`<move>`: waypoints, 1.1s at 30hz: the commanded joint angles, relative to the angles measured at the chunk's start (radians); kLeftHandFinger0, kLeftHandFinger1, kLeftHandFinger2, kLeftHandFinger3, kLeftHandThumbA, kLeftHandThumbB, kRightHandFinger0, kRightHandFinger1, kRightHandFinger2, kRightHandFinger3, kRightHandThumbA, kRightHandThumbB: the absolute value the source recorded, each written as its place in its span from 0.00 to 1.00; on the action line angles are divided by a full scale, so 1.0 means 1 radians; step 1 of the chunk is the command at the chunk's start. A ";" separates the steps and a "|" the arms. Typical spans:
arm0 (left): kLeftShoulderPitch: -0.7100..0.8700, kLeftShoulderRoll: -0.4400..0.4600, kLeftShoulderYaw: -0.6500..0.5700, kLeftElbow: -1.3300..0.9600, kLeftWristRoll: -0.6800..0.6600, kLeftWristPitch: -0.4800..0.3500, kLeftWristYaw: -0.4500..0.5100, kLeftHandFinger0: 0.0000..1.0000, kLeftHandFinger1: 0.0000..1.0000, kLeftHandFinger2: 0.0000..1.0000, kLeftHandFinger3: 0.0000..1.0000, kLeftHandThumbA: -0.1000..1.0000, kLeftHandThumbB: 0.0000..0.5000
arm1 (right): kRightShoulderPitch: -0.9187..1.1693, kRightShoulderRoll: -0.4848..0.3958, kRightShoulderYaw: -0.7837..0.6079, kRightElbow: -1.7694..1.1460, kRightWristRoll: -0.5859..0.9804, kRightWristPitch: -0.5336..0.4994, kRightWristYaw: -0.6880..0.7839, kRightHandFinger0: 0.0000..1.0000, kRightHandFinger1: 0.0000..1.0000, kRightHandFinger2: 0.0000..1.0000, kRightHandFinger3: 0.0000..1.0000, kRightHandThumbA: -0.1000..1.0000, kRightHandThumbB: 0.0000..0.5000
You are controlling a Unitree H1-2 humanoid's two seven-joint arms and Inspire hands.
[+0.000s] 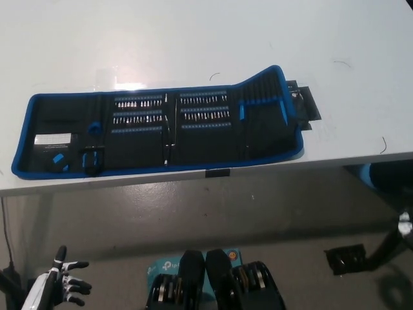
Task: The robot uses its right hand to lift an edge of the toolkit kept in middle of the desk and make one fold in it
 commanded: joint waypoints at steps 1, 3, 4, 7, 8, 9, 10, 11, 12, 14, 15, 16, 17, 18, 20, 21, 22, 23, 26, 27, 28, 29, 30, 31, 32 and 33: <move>0.000 0.020 0.004 -0.028 -0.003 0.007 -0.013 0.44 0.46 0.38 0.62 1.00 1.00 | -0.085 -0.041 0.030 -0.132 0.029 0.034 0.074 0.16 0.20 0.37 0.77 0.15 0.28; -0.009 0.018 0.011 -0.025 -0.014 0.014 -0.016 0.44 0.46 0.37 0.61 1.00 1.00 | -0.132 -0.043 0.050 -0.188 0.024 0.064 0.090 0.16 0.20 0.38 0.76 0.20 0.32; -0.010 0.018 0.011 -0.025 -0.013 0.014 -0.017 0.44 0.46 0.37 0.61 1.00 1.00 | -0.132 -0.045 0.051 -0.191 0.025 0.068 0.089 0.16 0.20 0.38 0.75 0.20 0.32; -0.009 0.021 0.009 -0.022 -0.007 0.005 -0.019 0.40 0.44 0.35 0.61 1.00 1.00 | -0.212 -0.043 0.094 -0.261 0.015 0.087 0.116 0.04 0.10 0.30 0.68 0.28 0.41; -0.008 0.020 0.010 -0.024 -0.008 0.004 -0.019 0.40 0.44 0.35 0.61 1.00 1.00 | -0.227 -0.037 0.100 -0.276 0.025 0.097 0.120 0.03 0.09 0.28 0.67 0.30 0.44; -0.007 0.018 0.011 -0.028 -0.008 0.009 -0.018 0.40 0.43 0.35 0.61 1.00 1.00 | -0.244 -0.034 0.108 -0.289 0.031 0.110 0.128 0.05 0.10 0.28 0.68 0.31 0.45; -0.006 0.018 0.011 -0.032 -0.008 0.011 -0.018 0.40 0.43 0.35 0.61 1.00 1.00 | -0.256 -0.033 0.116 -0.298 0.025 0.118 0.131 0.04 0.10 0.27 0.67 0.31 0.44; -0.006 0.018 0.011 -0.034 -0.008 0.012 -0.018 0.41 0.43 0.35 0.60 1.00 1.00 | -0.262 -0.034 0.120 -0.302 0.023 0.123 0.132 0.04 0.09 0.27 0.67 0.32 0.44; -0.006 0.018 0.011 -0.034 -0.007 0.012 -0.018 0.41 0.43 0.35 0.60 1.00 1.00 | -0.262 -0.034 0.121 -0.303 0.023 0.126 0.131 0.04 0.09 0.27 0.67 0.32 0.45; -0.008 0.021 0.011 -0.020 -0.008 -0.007 -0.022 0.39 0.42 0.32 0.58 1.00 1.00 | -0.319 0.006 0.111 -0.299 0.096 0.181 0.137 0.08 0.12 0.27 0.66 0.25 0.44; -0.008 0.021 0.011 -0.019 -0.007 -0.006 -0.022 0.39 0.41 0.32 0.58 1.00 1.00 | -0.324 0.012 0.107 -0.299 0.109 0.196 0.137 0.08 0.12 0.28 0.66 0.26 0.44; -0.007 0.019 0.011 -0.020 -0.007 -0.004 -0.021 0.41 0.42 0.32 0.58 1.00 1.00 | -0.334 0.021 0.098 -0.295 0.138 0.214 0.141 0.07 0.12 0.30 0.69 0.25 0.40; -0.006 0.014 0.014 -0.024 -0.008 0.007 -0.016 0.41 0.42 0.32 0.58 1.00 1.00 | -0.352 0.041 0.082 -0.291 0.172 0.253 0.138 0.07 0.14 0.31 0.70 0.27 0.42; -0.005 0.012 0.015 -0.028 -0.007 0.011 -0.012 0.41 0.42 0.32 0.58 1.00 1.00 | -0.369 0.054 0.074 -0.292 0.183 0.289 0.133 0.08 0.16 0.32 0.71 0.30 0.43; -0.006 0.019 0.010 -0.024 -0.004 0.006 -0.020 0.42 0.43 0.35 0.62 1.00 1.00 | -0.409 0.075 0.055 -0.294 0.230 0.394 0.137 0.15 0.25 0.44 0.80 0.37 0.45; -0.006 0.020 0.009 -0.024 -0.004 0.004 -0.021 0.42 0.43 0.35 0.62 1.00 1.00 | -0.418 0.077 0.052 -0.294 0.234 0.421 0.135 0.17 0.26 0.45 0.83 0.38 0.45; -0.003 0.017 0.010 -0.024 -0.004 0.003 -0.019 0.41 0.43 0.36 0.62 1.00 1.00 | -0.429 0.073 0.060 -0.279 0.244 0.421 0.138 0.27 0.38 0.54 0.90 0.38 0.41; -0.002 0.017 0.010 -0.022 -0.003 0.001 -0.018 0.41 0.43 0.36 0.62 1.00 1.00 | -0.441 0.068 0.063 -0.256 0.256 0.421 0.146 0.37 0.49 0.63 0.95 0.38 0.38; -0.002 0.017 0.007 -0.023 -0.006 -0.006 -0.023 0.43 0.46 0.39 0.64 1.00 1.00 | -0.462 0.032 0.083 -0.165 0.356 0.421 0.133 0.67 0.84 0.92 1.00 0.51 0.34; -0.002 0.015 0.008 -0.024 -0.005 -0.004 -0.020 0.43 0.45 0.38 0.63 1.00 1.00 | -0.466 0.024 0.088 -0.151 0.374 0.421 0.132 0.76 0.94 0.99 1.00 0.54 0.34; 0.000 0.011 0.011 -0.024 -0.006 -0.002 -0.017 0.42 0.45 0.37 0.62 1.00 1.00 | -0.467 0.018 0.095 -0.148 0.388 0.421 0.126 0.83 1.00 1.00 1.00 0.56 0.35; 0.002 0.005 0.014 -0.024 -0.009 0.001 -0.012 0.42 0.43 0.35 0.60 1.00 1.00 | -0.469 0.015 0.098 -0.143 0.407 0.421 0.120 0.91 1.00 1.00 1.00 0.58 0.37; 0.001 0.003 0.015 -0.024 -0.010 0.005 -0.011 0.41 0.43 0.35 0.60 1.00 1.00 | -0.470 0.009 0.103 -0.138 0.431 0.421 0.111 0.94 1.00 1.00 1.00 0.59 0.38; 0.002 0.003 0.016 -0.023 -0.010 0.002 -0.010 0.41 0.42 0.34 0.60 1.00 1.00 | -0.476 0.006 0.110 -0.131 0.456 0.421 0.096 1.00 1.00 1.00 1.00 0.60 0.40; 0.002 0.005 0.012 -0.018 -0.002 -0.004 -0.009 0.40 0.42 0.34 0.60 1.00 1.00 | -0.480 0.011 0.111 -0.122 0.481 0.421 0.072 1.00 1.00 1.00 1.00 0.64 0.34; -0.001 0.006 0.011 -0.015 0.000 -0.007 -0.011 0.41 0.43 0.35 0.62 1.00 1.00 | -0.485 0.011 0.115 -0.115 0.493 0.421 0.055 1.00 1.00 1.00 1.00 0.66 0.35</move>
